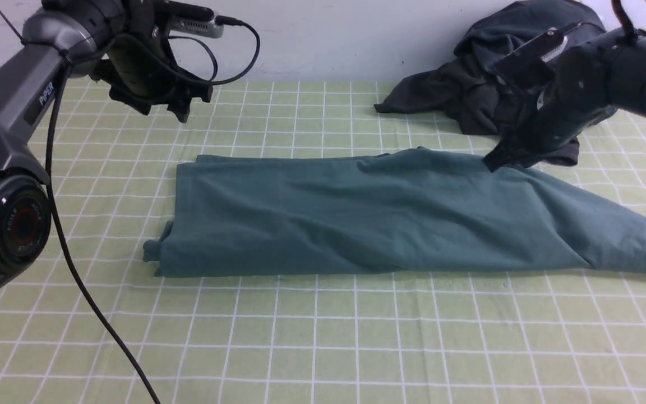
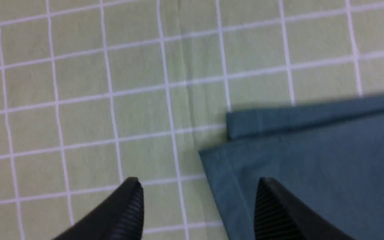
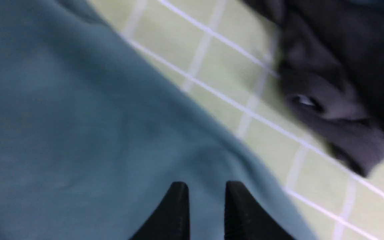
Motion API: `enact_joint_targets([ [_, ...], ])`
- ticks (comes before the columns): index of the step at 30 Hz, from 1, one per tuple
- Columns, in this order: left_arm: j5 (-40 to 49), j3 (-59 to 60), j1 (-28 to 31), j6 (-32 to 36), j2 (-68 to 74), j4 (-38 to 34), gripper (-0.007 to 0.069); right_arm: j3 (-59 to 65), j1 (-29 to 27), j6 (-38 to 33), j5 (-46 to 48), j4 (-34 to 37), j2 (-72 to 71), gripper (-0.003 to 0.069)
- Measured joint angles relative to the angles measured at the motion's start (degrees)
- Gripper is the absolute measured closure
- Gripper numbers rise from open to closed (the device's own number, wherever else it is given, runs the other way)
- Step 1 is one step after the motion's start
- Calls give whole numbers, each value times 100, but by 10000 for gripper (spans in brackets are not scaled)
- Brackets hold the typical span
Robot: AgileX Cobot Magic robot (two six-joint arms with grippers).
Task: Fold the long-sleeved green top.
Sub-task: Use the right arm to clamp the right edge of the fabric
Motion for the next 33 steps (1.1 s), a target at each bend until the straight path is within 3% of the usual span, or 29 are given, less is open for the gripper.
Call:
enact_joint_targets([
  [3, 118, 245, -32, 328, -455, -268, 272, 16, -1, -652, 780, 905, 24, 649],
  [6, 125, 821, -32, 471, -975, -558, 329, 85, -143, -522, 1250, 1172, 24, 664],
  [7, 124, 1503, -22, 578, -1596, -708, 377, 202, -401, -95, 1537, 1167, 24, 668],
  [13, 129, 3820, -19, 712, -3181, -848, 469, 720, -1361, 1251, 1514, -325, 24, 665],
  [16, 105, 5522, -20, 694, -4340, -1023, 493, 885, -1955, 2393, 1037, -1553, 24, 659],
  [19, -130, 6613, -20, 694, -5260, -1102, 498, 885, -2176, 2856, 931, -1837, -83, 655],
  [21, -449, 7293, -14, 694, -5938, -1100, 500, 885, -2242, 2872, 911, -1654, -242, 645],
  [24, -1107, 8357, -14, 687, -7003, -1100, 500, 885, -2280, 2501, 897, -907, -498, 599],
  [27, -2032, 9361, -14, 644, -8111, -1118, 500, 885, -2291, 2058, 947, -242, -545, 492],
  [29, -2746, 10067, -14, 541, -8920, -1118, 500, 885, -2326, 1941, 1038, -113, -444, 391],
  [30, -2746, 10067, -14, 541, -8920, -1118, 500, 885, -2326, 1943, 1038, -113, -432, 391],
  [31, -3214, 10529, -14, 412, -9405, -1118, 500, 885, -2379, 1964, 1101, -105, -318, 316],
  [33, -3612, 10957, -14, 251, -9920, -1118, 503, 885, -2439, 2068, 1118, -111, -156, 256],
])
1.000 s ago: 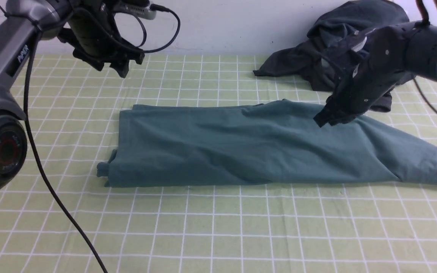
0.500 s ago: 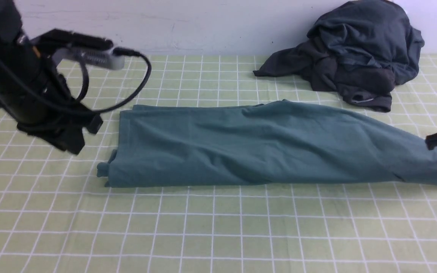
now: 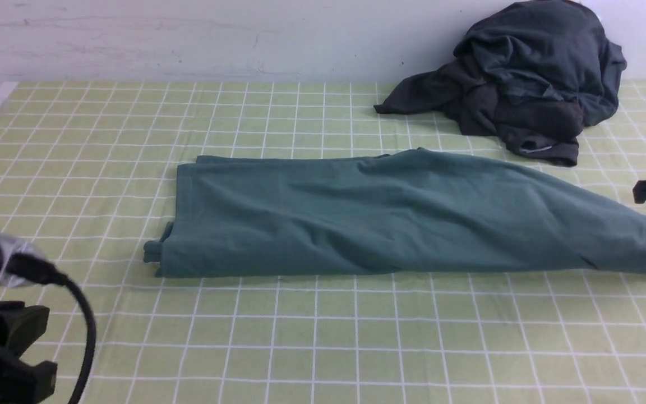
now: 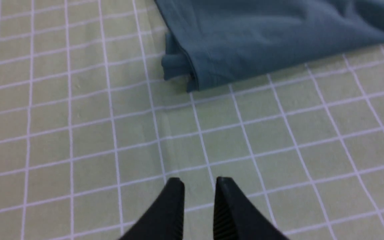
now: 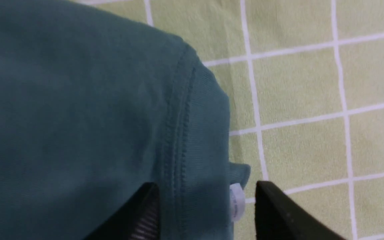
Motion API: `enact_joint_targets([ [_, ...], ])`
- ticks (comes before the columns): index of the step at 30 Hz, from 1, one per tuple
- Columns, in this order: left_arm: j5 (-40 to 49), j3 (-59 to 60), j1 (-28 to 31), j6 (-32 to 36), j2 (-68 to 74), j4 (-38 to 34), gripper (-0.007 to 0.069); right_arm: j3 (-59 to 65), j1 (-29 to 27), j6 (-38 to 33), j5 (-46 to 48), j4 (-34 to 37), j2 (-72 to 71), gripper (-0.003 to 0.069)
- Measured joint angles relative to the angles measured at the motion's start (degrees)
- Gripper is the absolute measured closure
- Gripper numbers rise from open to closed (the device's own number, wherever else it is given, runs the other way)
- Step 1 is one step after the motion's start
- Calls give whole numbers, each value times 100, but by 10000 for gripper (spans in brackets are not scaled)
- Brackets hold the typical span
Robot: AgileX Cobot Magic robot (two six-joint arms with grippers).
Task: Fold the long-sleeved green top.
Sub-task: Use the right arm to clamp the right edge of the fabric, then use the right arm to drag the right edge of the fabric to the left and folds it over the left edge
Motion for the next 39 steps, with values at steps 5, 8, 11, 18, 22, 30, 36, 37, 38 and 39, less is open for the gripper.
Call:
enact_joint_targets([
  [5, -220, 272, 0, -79, -608, 89, 582, 0, -51, 122, 7, 105, 366, 188],
  [8, -312, 291, 0, -79, -597, 150, 619, -12, -62, 131, 0, 322, 452, 216],
  [11, -391, 324, 0, -79, -494, 155, 628, -12, -68, -104, -25, 495, 447, 337],
  [18, -412, 331, 0, -79, -450, 155, 628, -257, -73, -496, 283, 54, 58, 596],
  [22, -456, 331, 0, -79, -450, 155, 628, -708, -34, -297, 837, 35, -544, 594],
  [30, -499, 331, 0, -79, -450, 5, 628, -1390, 1529, -623, 540, 1765, -1210, 594],
  [36, -499, 331, 0, -79, -450, -31, 628, -1414, 3451, -1485, -1242, 3636, -889, 594],
  [37, -499, 331, 0, -79, -450, -63, 628, -1423, 3688, -1709, -1523, 3855, -777, 594],
  [38, -499, 331, 0, -79, -450, -100, 628, -1430, 3966, -1920, -1884, 4124, -616, 594],
  [39, -499, 331, 0, -79, -450, -119, 628, -1430, 4220, -2103, -2238, 4385, -439, 594],
])
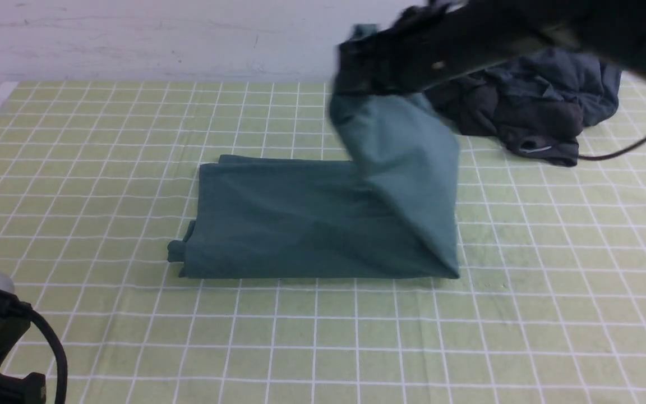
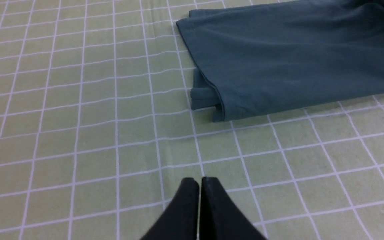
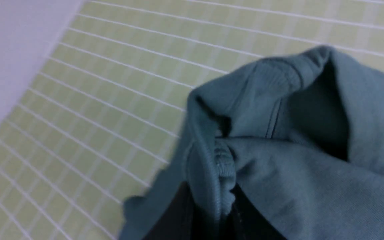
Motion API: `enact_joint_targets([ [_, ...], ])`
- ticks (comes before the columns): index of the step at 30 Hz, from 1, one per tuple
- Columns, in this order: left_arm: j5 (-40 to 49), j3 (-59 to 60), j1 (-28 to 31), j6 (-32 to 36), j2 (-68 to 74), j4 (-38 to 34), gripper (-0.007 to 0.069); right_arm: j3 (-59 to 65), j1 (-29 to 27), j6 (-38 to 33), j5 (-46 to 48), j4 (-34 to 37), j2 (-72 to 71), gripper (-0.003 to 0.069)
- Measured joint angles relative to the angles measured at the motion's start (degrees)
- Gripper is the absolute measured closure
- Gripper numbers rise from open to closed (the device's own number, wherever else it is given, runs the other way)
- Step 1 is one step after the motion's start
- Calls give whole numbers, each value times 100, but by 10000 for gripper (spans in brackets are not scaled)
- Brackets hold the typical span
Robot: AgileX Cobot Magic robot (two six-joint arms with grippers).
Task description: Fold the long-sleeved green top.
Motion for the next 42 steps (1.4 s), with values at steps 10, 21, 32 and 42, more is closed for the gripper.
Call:
enact_joint_targets([
  [10, 0, 4, 0, 0, 0, -32, 628, -1071, 789, -709, -840, 796, 1758, 451],
  [21, 0, 4, 0, 0, 0, -36, 628, -1705, 796, -722, 98, 360, 1895, 328],
  [32, -138, 4, 0, 0, 0, -36, 628, -1705, 964, -672, 461, 116, 2808, 615],
  [42, -149, 4, 0, 0, 0, -36, 628, -1713, 465, -858, 1977, -2144, -62, 671],
])
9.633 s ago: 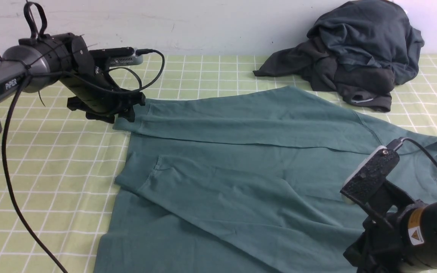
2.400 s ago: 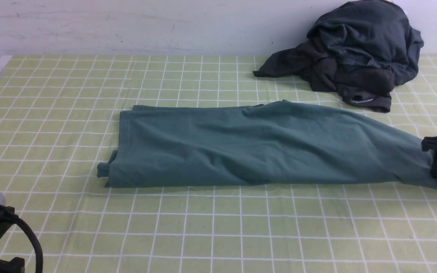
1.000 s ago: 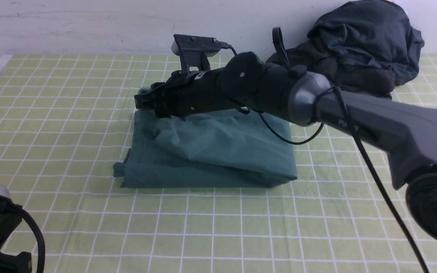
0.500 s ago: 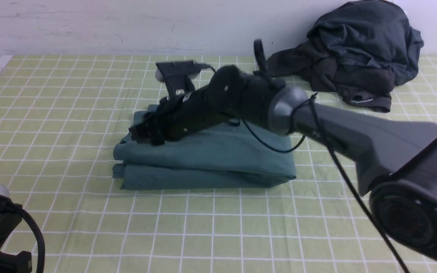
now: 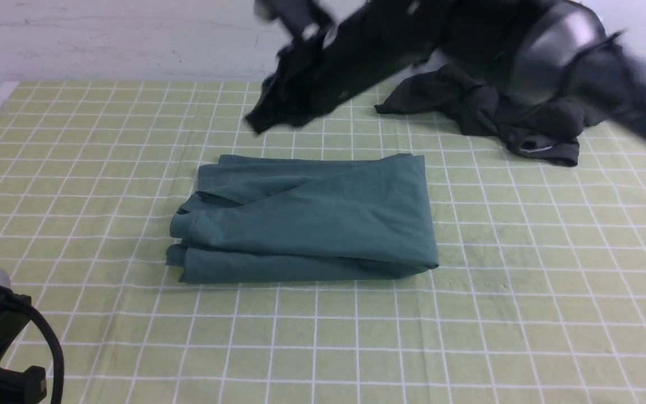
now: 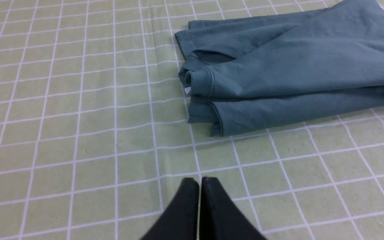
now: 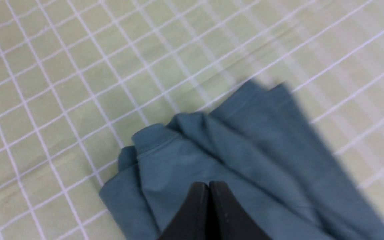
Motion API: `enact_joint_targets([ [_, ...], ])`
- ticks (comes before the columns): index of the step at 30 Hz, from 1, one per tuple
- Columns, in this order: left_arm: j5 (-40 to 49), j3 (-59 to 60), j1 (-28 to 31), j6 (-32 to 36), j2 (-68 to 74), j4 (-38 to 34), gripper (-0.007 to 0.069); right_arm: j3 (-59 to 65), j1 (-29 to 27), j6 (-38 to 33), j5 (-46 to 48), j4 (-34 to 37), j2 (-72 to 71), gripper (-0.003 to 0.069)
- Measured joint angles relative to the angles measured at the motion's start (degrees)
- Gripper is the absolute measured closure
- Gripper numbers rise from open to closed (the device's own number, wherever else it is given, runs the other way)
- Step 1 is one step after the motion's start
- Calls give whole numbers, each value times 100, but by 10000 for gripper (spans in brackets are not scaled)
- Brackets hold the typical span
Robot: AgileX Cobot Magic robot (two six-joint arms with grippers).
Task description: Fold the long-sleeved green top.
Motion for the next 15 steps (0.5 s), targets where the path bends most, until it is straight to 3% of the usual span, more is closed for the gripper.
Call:
enact_joint_targets([
  [3, 0, 0, 0, 0, 0, 0, 628, -12, -96, 39, 334, -912, -1014, 671],
  [4, 0, 0, 0, 0, 0, 0, 628, -12, -103, 50, 359, -912, -1079, 671],
  [5, 0, 0, 0, 0, 0, 0, 628, -19, -204, 220, 603, -1425, -1657, 671],
  [10, 0, 0, 0, 0, 0, 0, 628, 240, -618, 779, 1051, -2203, -2567, 671],
  [14, 0, 0, 0, 0, 0, 0, 628, 1310, -1063, 1295, 549, -2596, -3425, 671],
  [15, 0, 0, 0, 0, 0, 0, 628, 2026, -1215, 1572, -139, -2706, -3864, 671],
])
